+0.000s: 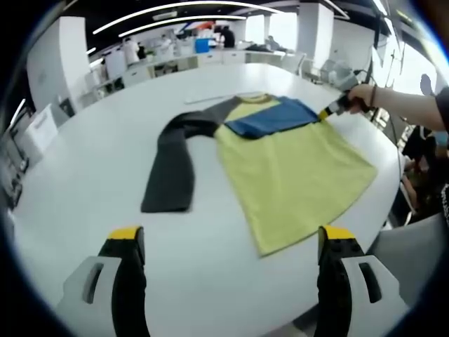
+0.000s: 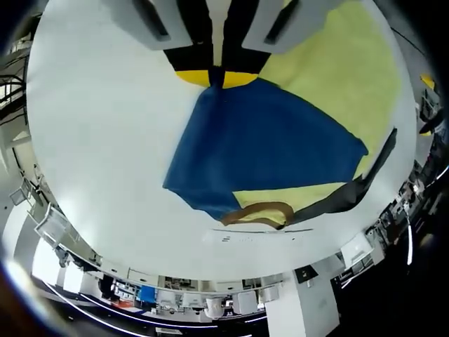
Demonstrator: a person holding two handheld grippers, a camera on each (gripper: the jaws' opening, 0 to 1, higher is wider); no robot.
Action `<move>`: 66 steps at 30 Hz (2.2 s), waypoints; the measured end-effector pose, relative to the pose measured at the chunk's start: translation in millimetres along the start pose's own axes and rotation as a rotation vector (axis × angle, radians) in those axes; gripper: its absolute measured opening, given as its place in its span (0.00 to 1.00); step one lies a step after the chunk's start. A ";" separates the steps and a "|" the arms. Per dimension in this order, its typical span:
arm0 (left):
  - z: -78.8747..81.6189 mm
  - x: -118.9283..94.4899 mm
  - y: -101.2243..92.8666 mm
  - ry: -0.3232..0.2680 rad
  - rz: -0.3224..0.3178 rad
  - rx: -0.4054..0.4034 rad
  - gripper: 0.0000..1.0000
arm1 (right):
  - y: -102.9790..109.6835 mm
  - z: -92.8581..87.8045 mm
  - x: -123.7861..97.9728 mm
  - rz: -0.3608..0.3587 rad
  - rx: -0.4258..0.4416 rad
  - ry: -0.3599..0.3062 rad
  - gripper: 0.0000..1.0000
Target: Fold the garment on the visible template until the final outline fits inside the template.
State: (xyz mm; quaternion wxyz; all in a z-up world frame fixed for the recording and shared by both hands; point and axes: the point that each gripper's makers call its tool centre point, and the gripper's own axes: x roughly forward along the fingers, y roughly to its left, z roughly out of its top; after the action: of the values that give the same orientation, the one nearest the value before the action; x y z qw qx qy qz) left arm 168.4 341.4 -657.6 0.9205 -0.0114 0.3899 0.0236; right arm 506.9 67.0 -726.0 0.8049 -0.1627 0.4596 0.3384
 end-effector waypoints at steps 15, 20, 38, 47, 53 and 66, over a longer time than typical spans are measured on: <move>-0.9 2.1 1.7 0.008 0.002 -0.003 0.99 | -33.6 -9.3 -6.1 -0.032 -0.006 0.028 0.00; -2.5 2.5 1.8 0.012 0.002 -0.009 0.98 | -38.3 -10.5 -7.0 -0.026 0.005 0.029 0.00; 1.0 5.0 9.9 0.012 0.027 -0.029 0.93 | -36.7 7.9 -18.6 -0.009 0.052 -0.089 0.24; 9.2 10.5 13.8 0.009 0.033 -0.009 0.92 | -3.3 13.7 -42.1 0.092 -0.109 -0.125 0.55; 16.3 14.1 23.3 -0.003 0.046 -0.003 0.89 | 18.1 4.5 -57.7 0.161 -0.149 -0.124 0.69; 29.6 27.9 58.9 -0.033 0.092 -0.032 0.77 | 52.6 -4.5 -94.9 0.246 -0.214 -0.237 0.95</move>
State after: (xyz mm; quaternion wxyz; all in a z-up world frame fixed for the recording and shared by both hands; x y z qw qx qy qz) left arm 205.9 402.3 -657.2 0.9243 -0.0080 0.3746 0.0722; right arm 434.5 64.6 -645.1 0.7840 -0.1487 0.3395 0.4979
